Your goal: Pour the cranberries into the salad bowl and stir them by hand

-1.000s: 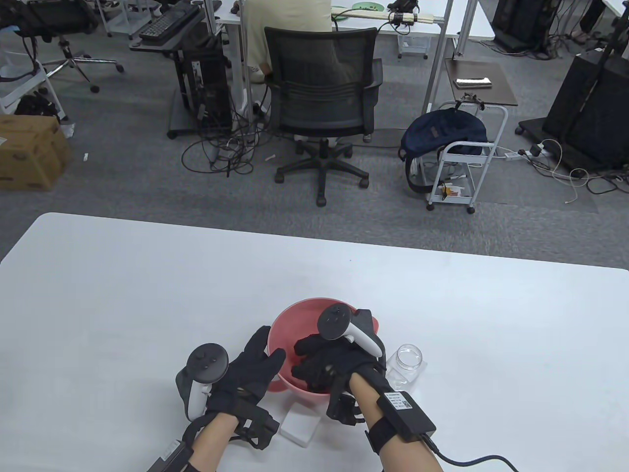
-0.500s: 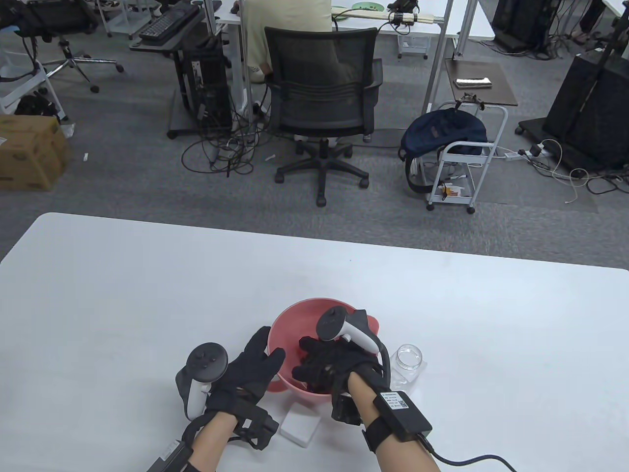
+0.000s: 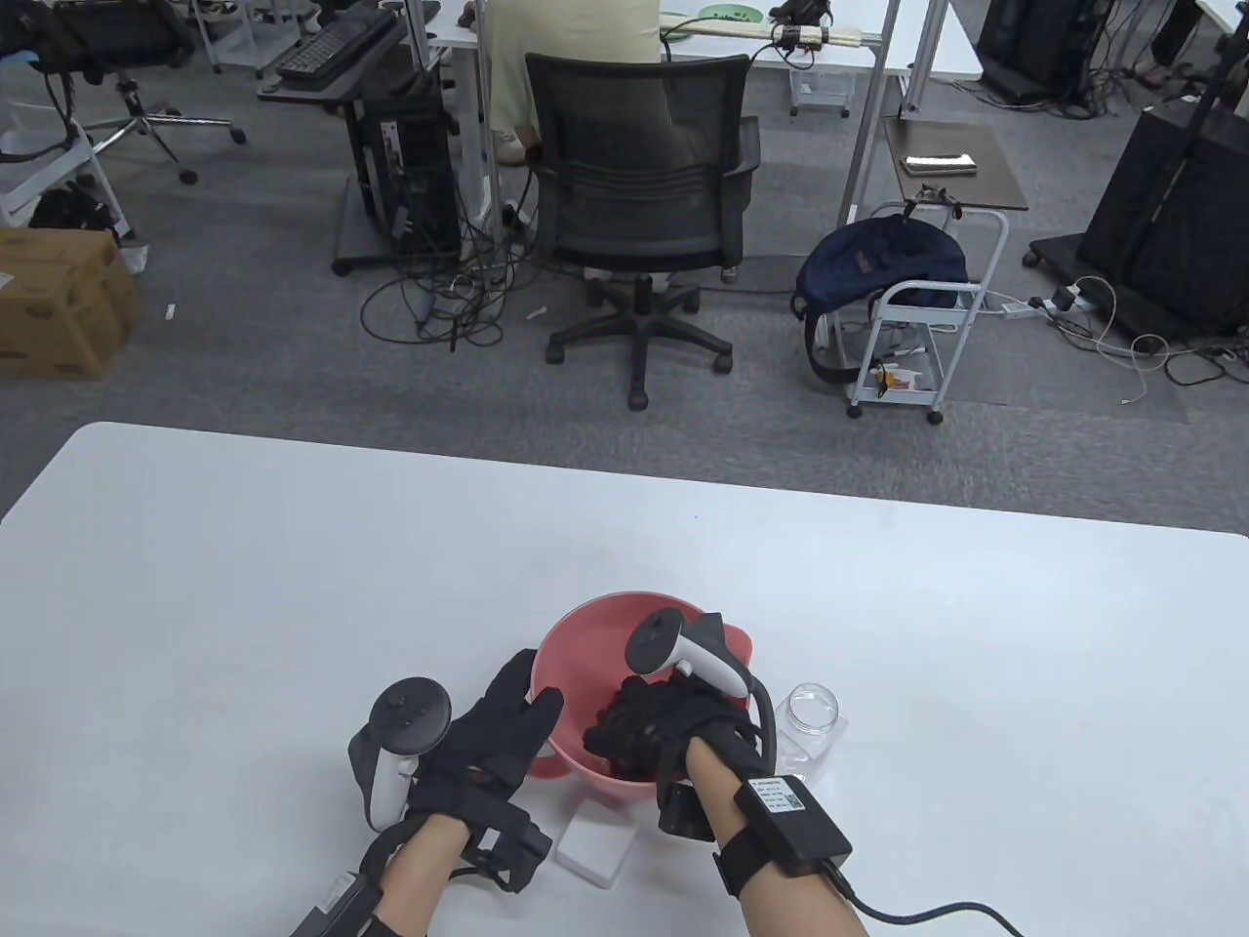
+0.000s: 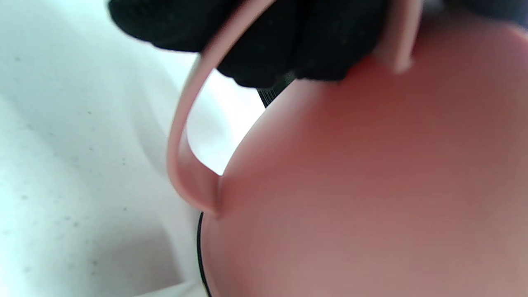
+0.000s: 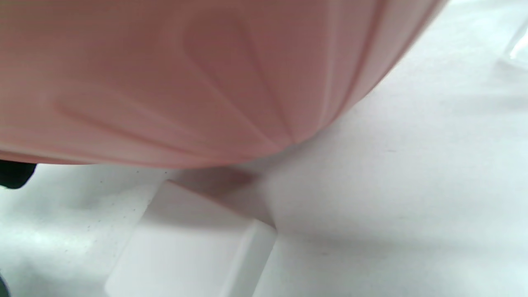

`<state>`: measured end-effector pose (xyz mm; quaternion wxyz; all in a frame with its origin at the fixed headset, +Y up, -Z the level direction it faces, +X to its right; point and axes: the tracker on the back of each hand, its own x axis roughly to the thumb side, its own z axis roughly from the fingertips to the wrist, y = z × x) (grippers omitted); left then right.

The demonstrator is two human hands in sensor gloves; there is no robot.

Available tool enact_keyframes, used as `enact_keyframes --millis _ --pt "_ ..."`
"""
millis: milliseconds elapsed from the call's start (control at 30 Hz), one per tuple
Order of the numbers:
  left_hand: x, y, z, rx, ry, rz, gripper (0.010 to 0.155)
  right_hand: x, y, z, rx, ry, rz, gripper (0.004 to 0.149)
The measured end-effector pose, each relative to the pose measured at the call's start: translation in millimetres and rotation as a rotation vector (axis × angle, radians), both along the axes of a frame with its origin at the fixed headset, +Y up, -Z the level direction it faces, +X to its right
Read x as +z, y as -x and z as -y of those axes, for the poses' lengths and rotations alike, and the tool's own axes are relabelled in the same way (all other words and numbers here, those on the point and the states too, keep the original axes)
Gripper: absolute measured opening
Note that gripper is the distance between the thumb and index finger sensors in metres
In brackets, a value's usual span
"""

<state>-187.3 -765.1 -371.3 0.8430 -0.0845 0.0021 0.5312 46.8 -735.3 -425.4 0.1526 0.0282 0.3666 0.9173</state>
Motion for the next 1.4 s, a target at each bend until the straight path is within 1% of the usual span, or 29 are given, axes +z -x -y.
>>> enact_keyframes --millis 233,500,700,900,1000,1067,1133,1233,1400 --pt "-0.6 0.1 -0.2 0.006 0.01 0.003 0.076 -1.2 -0.3 -0.7 0.006 0.03 0.018 0.094" --pt "-1.2 0.2 -0.4 0.01 0.018 0.006 0.075 -0.1 -0.3 -1.7 0.034 0.051 0.019 0.087" --pt "-1.6 0.3 -0.2 0.013 0.021 0.007 0.075 0.1 0.1 -1.7 0.056 0.065 0.011 0.076" --pt "-1.8 0.2 0.0 0.014 0.022 0.011 0.076 2.3 1.9 -0.7 0.098 0.063 -0.032 0.068" --pt "-1.8 0.3 0.4 0.017 0.024 0.012 0.076 2.8 3.8 -0.2 0.117 0.033 -0.055 0.063" --pt "-1.7 0.2 0.4 0.018 0.025 0.013 0.076 3.6 4.6 -1.0 0.111 0.009 -0.057 0.062" --pt "-1.7 0.2 0.5 0.019 0.027 0.014 0.076 3.3 4.7 -0.7 0.111 0.019 -0.063 0.06" --pt "-1.8 0.3 0.7 0.022 0.03 0.015 0.076 3.5 5.3 -1.7 0.096 0.006 -0.075 0.062" --pt "-1.8 0.3 0.8 0.024 0.033 0.017 0.076 3.8 5.4 -2.0 0.1 0.016 -0.082 0.066"
